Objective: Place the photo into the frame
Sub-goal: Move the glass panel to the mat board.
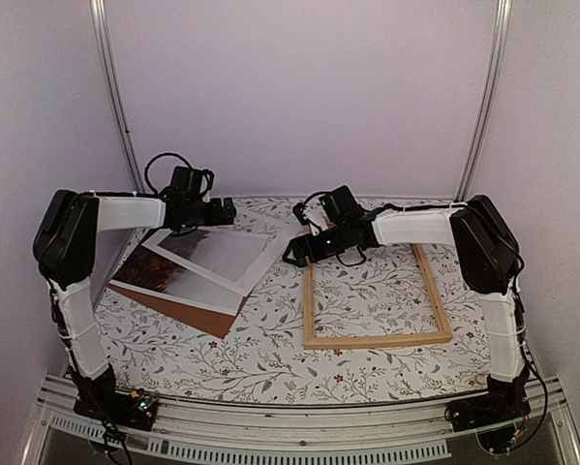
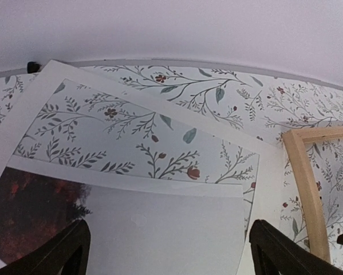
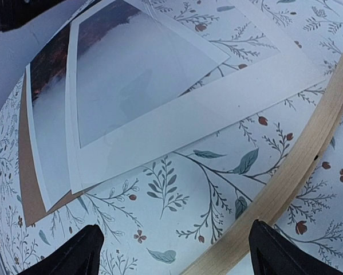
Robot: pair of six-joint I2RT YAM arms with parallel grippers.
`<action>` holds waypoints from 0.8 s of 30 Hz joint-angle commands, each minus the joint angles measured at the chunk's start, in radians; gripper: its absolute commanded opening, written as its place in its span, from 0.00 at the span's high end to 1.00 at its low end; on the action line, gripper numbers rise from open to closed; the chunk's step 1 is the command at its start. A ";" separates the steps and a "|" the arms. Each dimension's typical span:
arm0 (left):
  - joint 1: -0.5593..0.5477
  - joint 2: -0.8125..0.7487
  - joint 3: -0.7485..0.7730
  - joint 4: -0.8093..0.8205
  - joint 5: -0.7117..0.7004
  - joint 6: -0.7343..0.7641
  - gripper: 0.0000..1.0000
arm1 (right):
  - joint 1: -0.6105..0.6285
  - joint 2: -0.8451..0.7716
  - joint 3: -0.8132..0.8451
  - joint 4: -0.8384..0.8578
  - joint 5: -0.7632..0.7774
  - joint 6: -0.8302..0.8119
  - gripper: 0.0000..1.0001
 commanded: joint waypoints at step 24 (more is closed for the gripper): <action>-0.156 0.791 1.104 -0.391 -0.026 0.160 0.01 | -0.006 -0.201 -0.304 0.068 0.091 0.062 0.07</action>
